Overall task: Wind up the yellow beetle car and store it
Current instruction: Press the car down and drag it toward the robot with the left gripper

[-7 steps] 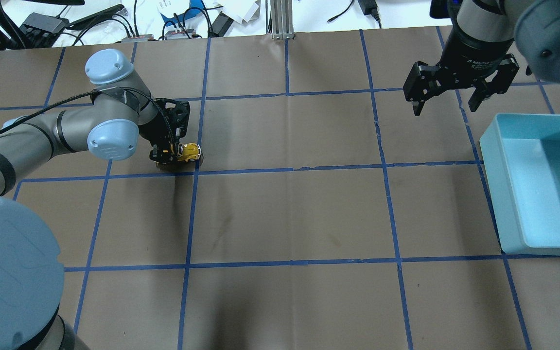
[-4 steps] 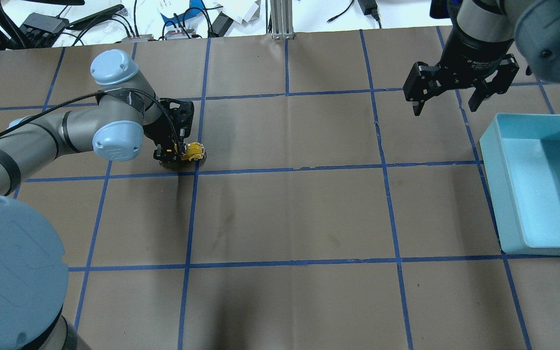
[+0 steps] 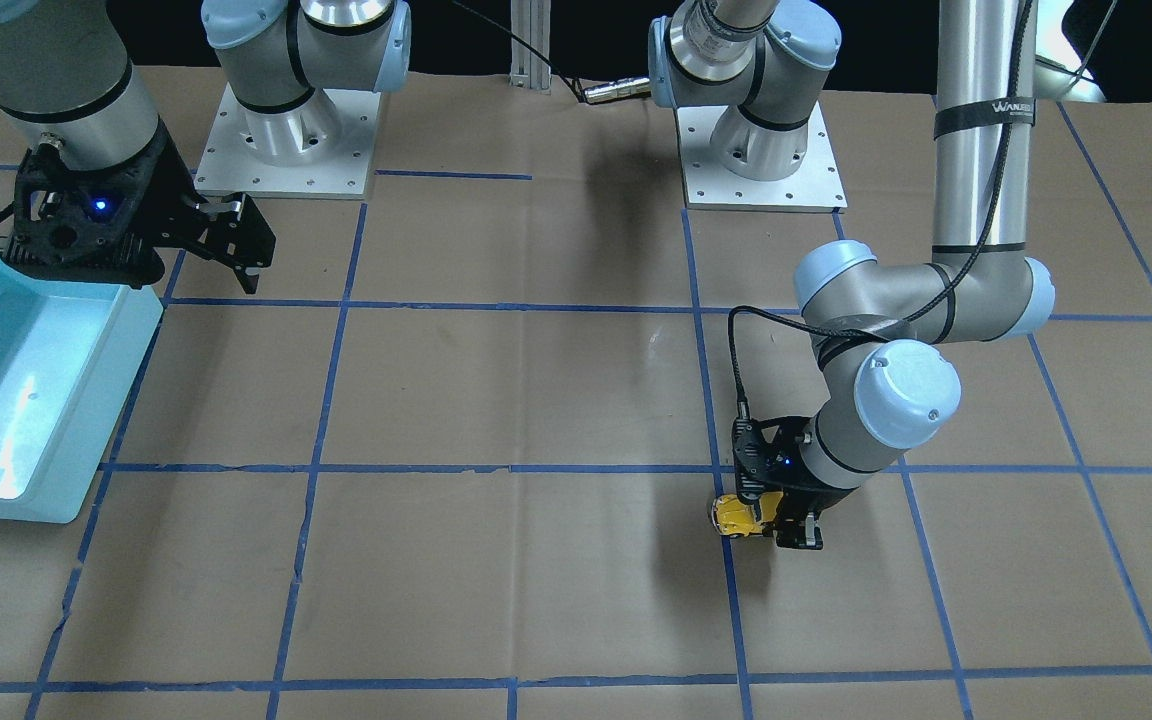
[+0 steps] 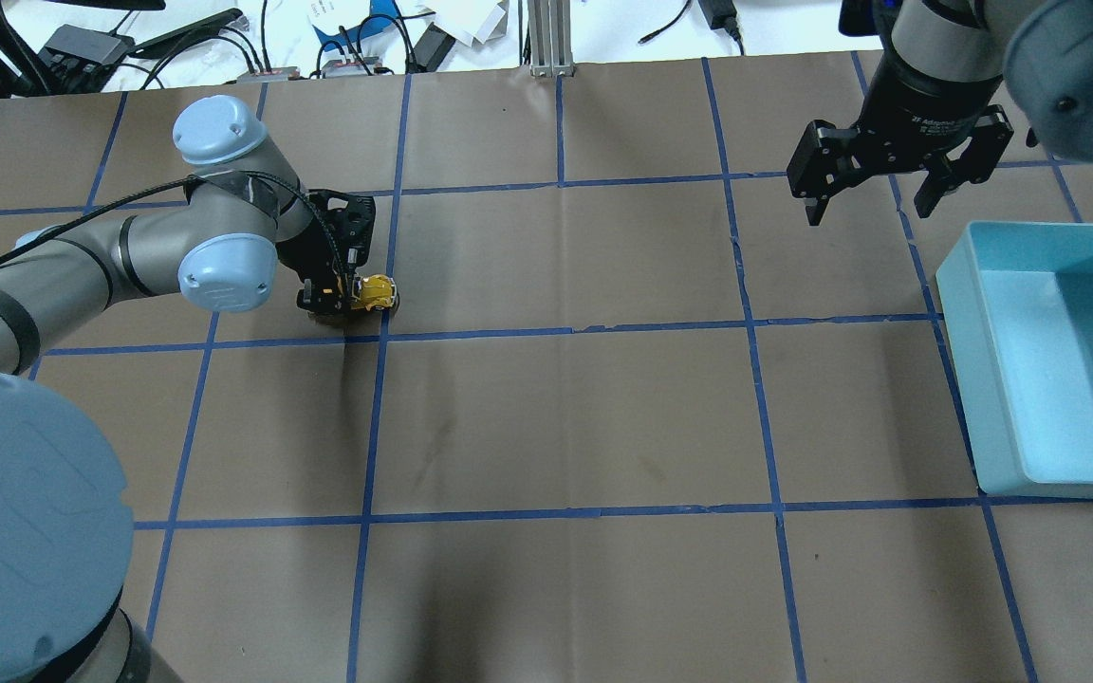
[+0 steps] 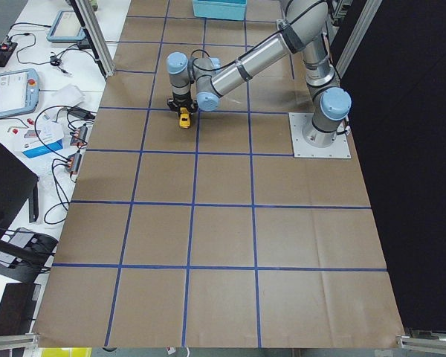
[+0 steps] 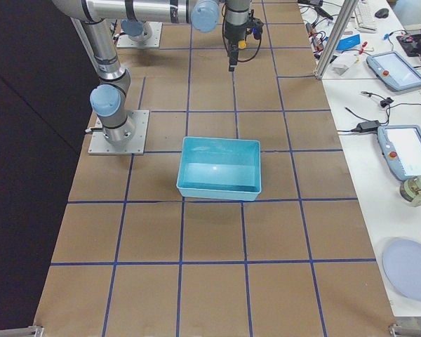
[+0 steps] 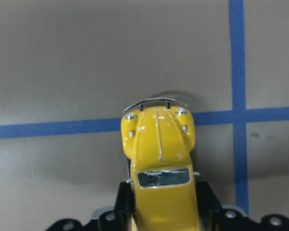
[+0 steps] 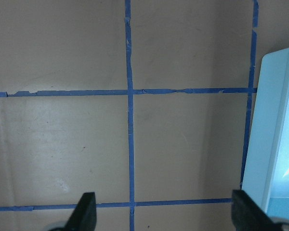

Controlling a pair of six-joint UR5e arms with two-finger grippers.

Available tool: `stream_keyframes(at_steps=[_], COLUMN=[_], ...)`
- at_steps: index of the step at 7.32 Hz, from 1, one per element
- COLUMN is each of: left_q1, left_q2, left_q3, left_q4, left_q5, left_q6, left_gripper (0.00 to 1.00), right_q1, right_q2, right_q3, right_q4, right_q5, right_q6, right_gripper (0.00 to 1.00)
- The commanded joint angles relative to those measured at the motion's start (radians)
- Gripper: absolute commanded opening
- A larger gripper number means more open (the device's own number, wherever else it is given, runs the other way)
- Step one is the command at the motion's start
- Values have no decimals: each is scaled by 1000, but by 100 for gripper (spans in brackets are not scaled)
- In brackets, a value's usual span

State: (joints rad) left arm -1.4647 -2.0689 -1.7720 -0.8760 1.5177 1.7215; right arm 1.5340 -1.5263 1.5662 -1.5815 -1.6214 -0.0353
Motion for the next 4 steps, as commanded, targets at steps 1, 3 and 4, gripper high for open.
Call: stream_keyframes(at_steps=[1,3,4], left_q1=[12,27,33], left_q2=[-7,-7,-7], left_q3=[-3,-1,-1], left_q4=[-3,-11,-12], left_q5=[-1,-2,-2], left_q6=[15,17,17], left_gripper=[42,42,41], right_q1=[0,0,0], right_q2=[0,0,0], right_q3=[0,0,0], right_q4=[0,-2,-2], right_q5=[0,0,0], right_q6=[0,-2,-2], right_gripper=[100,100,100])
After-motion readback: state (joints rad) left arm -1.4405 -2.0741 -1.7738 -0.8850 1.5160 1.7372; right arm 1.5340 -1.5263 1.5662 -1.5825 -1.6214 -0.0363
